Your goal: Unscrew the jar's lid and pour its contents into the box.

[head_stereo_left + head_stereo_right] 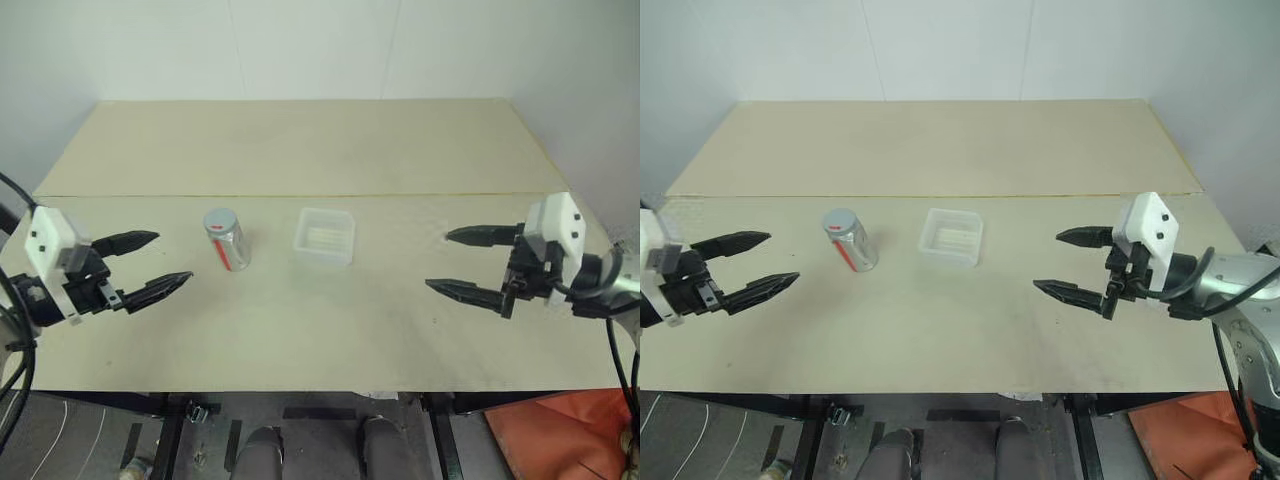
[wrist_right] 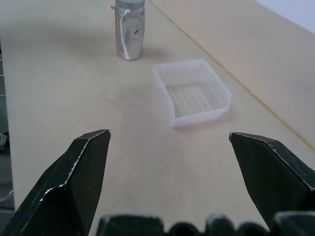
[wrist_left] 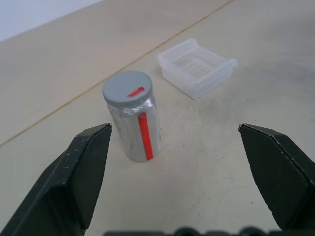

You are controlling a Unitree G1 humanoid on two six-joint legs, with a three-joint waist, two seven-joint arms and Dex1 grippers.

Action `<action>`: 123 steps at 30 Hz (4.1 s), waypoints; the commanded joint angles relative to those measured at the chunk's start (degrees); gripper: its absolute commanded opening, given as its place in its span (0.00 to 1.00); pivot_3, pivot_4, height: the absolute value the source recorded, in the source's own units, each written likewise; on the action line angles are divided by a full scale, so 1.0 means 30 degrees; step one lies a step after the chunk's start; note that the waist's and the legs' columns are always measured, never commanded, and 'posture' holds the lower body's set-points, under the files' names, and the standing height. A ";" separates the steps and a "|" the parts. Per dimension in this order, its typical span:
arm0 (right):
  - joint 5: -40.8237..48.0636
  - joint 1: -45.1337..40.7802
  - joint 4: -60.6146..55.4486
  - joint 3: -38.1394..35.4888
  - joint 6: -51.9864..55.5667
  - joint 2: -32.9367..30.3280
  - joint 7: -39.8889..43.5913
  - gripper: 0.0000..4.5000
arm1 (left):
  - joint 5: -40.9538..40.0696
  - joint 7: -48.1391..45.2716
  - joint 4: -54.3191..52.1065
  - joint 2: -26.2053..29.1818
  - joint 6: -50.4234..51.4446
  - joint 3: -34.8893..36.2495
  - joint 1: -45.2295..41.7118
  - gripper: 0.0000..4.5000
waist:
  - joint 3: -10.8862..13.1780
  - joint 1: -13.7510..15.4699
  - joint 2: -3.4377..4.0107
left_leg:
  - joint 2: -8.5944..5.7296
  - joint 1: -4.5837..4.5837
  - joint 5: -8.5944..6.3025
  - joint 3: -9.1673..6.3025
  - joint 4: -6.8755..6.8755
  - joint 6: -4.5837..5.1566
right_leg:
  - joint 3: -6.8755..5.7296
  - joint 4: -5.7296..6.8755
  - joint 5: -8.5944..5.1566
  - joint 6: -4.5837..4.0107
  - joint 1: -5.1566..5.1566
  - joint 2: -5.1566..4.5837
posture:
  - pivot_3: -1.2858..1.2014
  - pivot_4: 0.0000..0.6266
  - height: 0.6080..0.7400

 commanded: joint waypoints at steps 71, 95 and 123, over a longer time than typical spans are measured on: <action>0.2160 -0.6616 -0.1551 0.3724 0.1914 0.3966 -0.4091 1.00 | 0.2911 -0.0524 0.6589 -0.6382 -0.2409 -0.9682 -1.1449 0.43 | -0.0014 -0.0095 -0.0010 | -0.0014 -0.0005 0.0006 -0.0021 0.0024 -0.0008 | -0.0006 -0.0007 0.0008 0.0015 0.0014 -0.0003 | 0.52 0.24 1.00; -0.0348 -1.2354 0.1857 0.7369 0.5126 0.9177 -0.8028 1.00 | 0.4217 -0.7740 1.3095 -0.9157 -0.5606 -1.2629 -1.7696 0.43 | -0.0010 -0.0550 -0.0001 | -0.0016 -0.0068 0.0014 -0.0045 0.0028 -0.0018 | -0.0018 0.0067 0.0009 0.0012 -0.0057 0.0002 | 0.52 0.24 1.00; -0.2690 -1.6718 1.3828 0.9476 -0.5808 1.0674 0.9532 0.69 | 0.0889 -1.1648 0.8713 -0.7517 -0.3283 -1.3268 -1.6764 0.43 | 0.0001 -0.1132 0.0014 | -0.0009 -0.0043 0.0023 -0.0061 0.0028 -0.0034 | -0.0019 0.0102 0.0008 0.0012 -0.0055 0.0018 | 0.52 0.24 1.00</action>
